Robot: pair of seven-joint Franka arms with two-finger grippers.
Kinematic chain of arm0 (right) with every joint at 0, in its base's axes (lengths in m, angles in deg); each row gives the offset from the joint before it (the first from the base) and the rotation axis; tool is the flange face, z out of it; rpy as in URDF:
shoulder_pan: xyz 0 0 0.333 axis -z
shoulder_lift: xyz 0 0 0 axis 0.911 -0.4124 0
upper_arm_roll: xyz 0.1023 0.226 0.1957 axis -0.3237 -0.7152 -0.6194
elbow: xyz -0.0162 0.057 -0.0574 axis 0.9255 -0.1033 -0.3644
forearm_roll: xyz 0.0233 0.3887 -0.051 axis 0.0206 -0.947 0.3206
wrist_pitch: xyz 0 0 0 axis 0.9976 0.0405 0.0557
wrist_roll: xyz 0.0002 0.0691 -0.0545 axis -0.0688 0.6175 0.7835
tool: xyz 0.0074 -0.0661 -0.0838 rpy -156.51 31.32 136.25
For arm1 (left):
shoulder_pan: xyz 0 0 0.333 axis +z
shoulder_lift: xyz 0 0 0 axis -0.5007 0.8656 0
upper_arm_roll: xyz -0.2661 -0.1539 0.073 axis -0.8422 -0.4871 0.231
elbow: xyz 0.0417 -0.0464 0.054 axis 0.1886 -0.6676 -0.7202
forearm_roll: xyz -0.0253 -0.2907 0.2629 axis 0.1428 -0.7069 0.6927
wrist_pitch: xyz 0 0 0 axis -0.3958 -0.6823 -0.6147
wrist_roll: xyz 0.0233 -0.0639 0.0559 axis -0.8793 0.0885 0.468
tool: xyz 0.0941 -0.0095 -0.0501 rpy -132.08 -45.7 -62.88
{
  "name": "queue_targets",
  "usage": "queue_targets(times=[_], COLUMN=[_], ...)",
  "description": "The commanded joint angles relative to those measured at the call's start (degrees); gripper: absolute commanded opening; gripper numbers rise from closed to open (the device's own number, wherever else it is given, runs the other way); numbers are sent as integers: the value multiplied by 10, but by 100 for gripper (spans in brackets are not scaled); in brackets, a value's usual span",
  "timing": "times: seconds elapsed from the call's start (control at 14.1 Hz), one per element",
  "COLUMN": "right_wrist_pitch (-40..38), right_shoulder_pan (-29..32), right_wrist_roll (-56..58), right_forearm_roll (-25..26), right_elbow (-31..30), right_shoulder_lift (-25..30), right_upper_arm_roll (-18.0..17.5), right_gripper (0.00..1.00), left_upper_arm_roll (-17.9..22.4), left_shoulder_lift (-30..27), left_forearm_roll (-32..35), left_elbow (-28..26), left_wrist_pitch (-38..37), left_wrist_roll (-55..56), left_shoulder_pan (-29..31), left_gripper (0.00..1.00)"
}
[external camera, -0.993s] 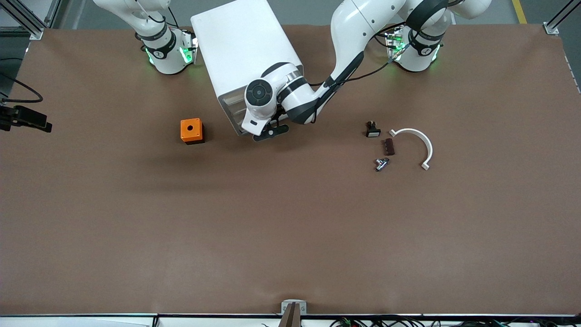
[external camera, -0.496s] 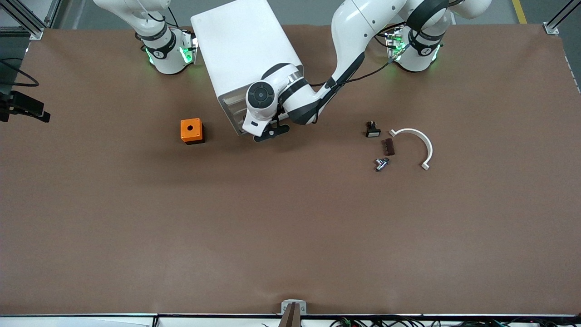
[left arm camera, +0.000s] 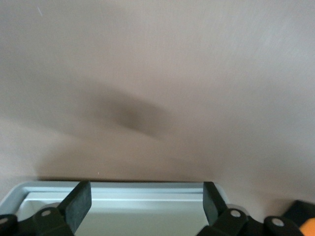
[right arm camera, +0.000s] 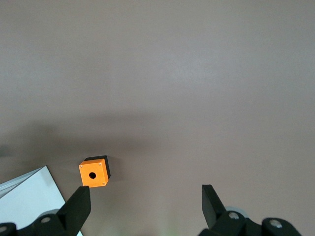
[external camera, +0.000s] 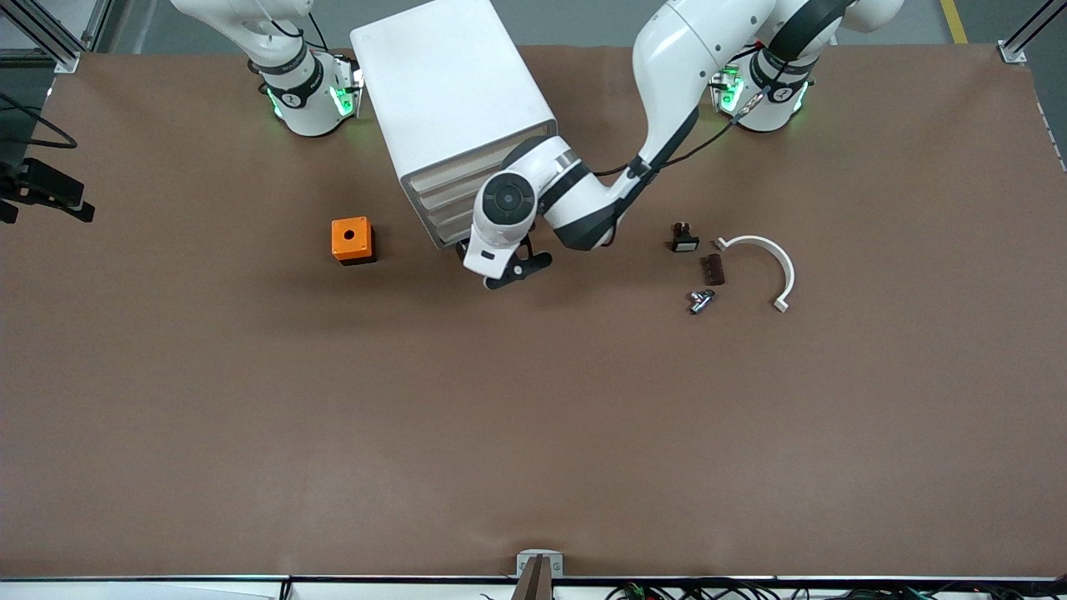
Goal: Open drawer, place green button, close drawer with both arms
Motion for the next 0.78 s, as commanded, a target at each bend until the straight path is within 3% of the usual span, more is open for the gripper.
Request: queue_targets(times=[0.0,0.5,0.71], right_wrist_pitch=[18,-1,-10], right_shoulder_pan=[-2,-6,-5], right_wrist_roll=[-1,-29,-27], right_forearm_roll=[-11,-21,-32], right_elbow=[-55,-55,-53], right_shoulder_lift=[44,53,58], right_upper_arm_roll=[8,8,8], right_gripper=[100,100,100], left_upper_arm_roll=[0,4,4], left_shoulder_lift=[-41,-90,-121], left_forearm_roll=[-7,9,35], left_elbow=[-12,-11,-10], left_wrist_pitch=[-3,-6,-65], left_wrist_roll=[3,4,-56], left_shoulder_pan=[32,138,188], left_gripper=[100,100,100])
